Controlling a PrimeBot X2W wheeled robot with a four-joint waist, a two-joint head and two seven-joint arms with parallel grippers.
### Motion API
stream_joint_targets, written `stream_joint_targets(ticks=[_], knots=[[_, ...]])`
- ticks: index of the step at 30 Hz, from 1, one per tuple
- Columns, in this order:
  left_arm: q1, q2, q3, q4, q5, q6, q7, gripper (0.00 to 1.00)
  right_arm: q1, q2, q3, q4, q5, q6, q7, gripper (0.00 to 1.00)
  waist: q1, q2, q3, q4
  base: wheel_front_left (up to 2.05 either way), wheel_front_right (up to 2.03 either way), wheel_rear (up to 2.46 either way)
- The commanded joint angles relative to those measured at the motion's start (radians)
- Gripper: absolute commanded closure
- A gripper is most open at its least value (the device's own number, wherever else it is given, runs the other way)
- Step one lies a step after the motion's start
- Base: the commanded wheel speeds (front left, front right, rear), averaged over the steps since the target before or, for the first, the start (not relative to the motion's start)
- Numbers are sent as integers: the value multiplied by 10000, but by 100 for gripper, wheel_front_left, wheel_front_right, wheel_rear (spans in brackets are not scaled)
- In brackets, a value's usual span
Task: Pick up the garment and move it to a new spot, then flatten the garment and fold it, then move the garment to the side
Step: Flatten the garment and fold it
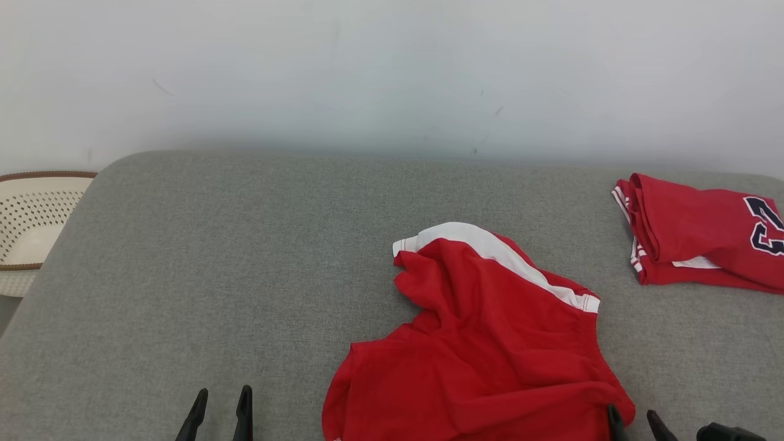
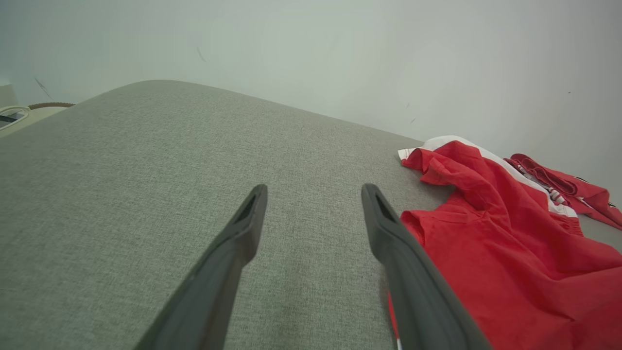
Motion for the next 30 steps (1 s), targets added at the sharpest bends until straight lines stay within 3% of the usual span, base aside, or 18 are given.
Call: stream_joint_targets(ticks=[1, 15, 24, 30], knots=[[54, -24, 4, 24, 142, -2, -41, 0, 114, 52, -71, -161, -80, 2, -195, 0, 0, 0, -10, -12, 0, 0, 0], [269, -109, -570, 117, 330, -251, -41, 0, 84, 239, -185, -554, -661, 2, -1332, 0, 0, 0, -39, -53, 0, 0, 0], [553, -155, -2152, 529, 773, -668, 127, 0, 21, 281, -60, -387, -795, 2, -1410, 0, 0, 0, 20, -134, 0, 0, 0], [425, -183, -2629, 948, 723, -746, 124, 0, -189, 290, 76, -381, -838, 2, -1469, 0, 0, 0, 109, -329, 0, 0, 0]])
